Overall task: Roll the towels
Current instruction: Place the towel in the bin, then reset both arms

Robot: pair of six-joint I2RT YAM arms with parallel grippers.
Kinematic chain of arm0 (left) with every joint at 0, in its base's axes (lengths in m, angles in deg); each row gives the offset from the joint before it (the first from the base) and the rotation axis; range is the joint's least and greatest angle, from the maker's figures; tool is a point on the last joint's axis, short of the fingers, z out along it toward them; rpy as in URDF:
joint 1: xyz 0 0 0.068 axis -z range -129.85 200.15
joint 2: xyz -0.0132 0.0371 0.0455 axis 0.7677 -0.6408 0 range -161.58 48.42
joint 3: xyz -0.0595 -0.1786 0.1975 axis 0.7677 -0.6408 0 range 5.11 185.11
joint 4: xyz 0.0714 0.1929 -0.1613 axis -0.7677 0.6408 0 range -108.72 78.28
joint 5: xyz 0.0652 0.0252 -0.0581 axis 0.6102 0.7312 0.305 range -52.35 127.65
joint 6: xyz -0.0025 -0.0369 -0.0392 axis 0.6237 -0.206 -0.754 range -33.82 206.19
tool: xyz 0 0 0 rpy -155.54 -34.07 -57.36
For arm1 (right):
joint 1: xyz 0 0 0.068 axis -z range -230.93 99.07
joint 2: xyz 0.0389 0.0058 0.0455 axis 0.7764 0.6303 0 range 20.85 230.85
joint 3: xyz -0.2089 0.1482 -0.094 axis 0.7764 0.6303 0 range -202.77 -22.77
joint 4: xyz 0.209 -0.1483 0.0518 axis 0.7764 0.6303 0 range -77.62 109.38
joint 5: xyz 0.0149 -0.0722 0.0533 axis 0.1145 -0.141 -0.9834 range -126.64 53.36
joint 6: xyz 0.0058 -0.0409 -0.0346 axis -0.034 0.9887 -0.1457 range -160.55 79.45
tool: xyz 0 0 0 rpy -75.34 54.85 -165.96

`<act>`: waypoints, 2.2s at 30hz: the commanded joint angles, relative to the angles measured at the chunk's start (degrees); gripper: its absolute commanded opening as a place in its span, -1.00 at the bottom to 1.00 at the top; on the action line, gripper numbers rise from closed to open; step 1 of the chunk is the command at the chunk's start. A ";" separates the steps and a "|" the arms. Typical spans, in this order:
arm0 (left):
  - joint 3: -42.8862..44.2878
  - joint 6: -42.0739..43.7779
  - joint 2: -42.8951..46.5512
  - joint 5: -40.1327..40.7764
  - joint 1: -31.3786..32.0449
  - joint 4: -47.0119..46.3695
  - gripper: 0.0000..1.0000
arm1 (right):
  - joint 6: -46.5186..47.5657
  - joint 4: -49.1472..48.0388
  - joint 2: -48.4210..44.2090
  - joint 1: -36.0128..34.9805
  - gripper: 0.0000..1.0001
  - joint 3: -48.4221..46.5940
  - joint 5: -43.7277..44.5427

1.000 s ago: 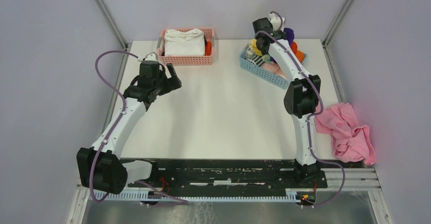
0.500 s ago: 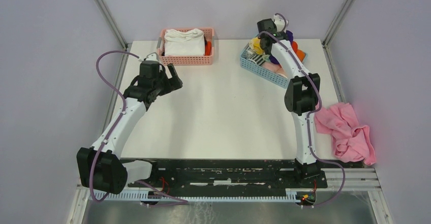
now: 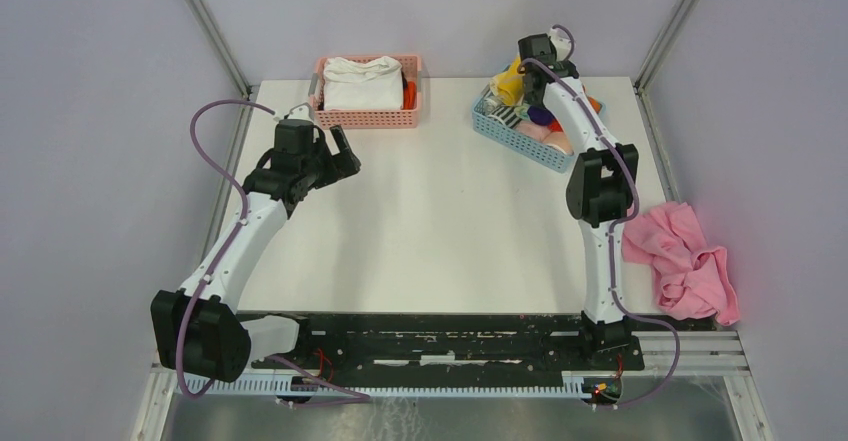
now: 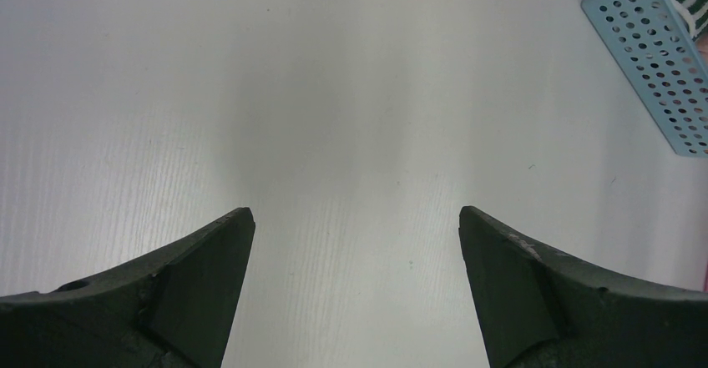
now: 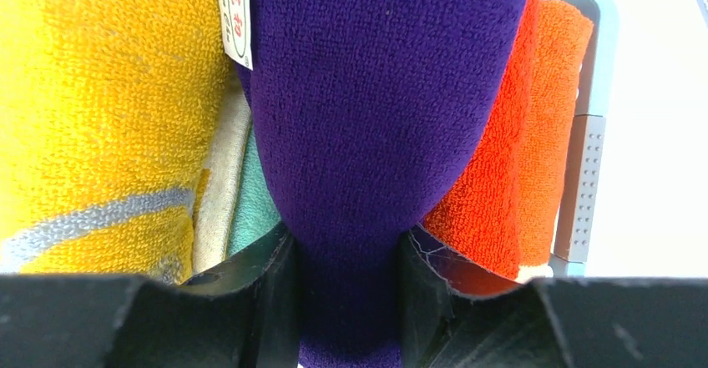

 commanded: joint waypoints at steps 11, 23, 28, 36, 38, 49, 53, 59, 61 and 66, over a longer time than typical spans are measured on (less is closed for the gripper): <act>0.19 3.56 1.31 -1.11 -0.18 -1.54 0.98 | 0.13 -4.51 -8.28 1.71 0.39 5.16 -2.66; 0.51 5.69 3.49 -3.31 -0.19 -1.98 0.98 | 1.65 -3.14 -21.73 1.86 0.87 12.41 -2.47; 0.86 5.91 7.85 -3.74 0.06 -2.40 0.98 | 7.04 -4.26 -37.29 1.94 1.00 26.55 -2.48; -4.59 6.63 23.12 2.83 1.60 -5.82 0.98 | 10.97 -1.86 -68.36 1.88 1.00 49.91 -4.03; -6.34 6.50 29.16 4.87 1.57 -6.05 0.98 | 11.30 -0.87 -75.57 1.90 1.00 54.07 -3.47; -16.23 5.92 50.28 16.77 1.57 -4.31 0.98 | 10.99 -1.47 -103.33 1.90 1.00 74.63 -3.55; -18.60 4.82 53.75 16.91 1.58 -5.56 0.98 | 9.80 -1.20 -106.51 1.88 1.00 78.74 -3.19; -19.68 5.71 53.29 17.28 1.58 -5.94 0.99 | 9.14 -0.76 -107.02 1.88 1.00 79.71 -3.37; -19.79 5.75 53.06 17.83 1.57 -5.47 0.99 | 9.01 -0.84 -107.01 1.89 1.00 79.64 -3.32; -20.32 5.91 52.91 17.70 1.57 -5.66 0.99 | 8.97 -1.03 -106.75 1.90 1.00 79.65 -3.66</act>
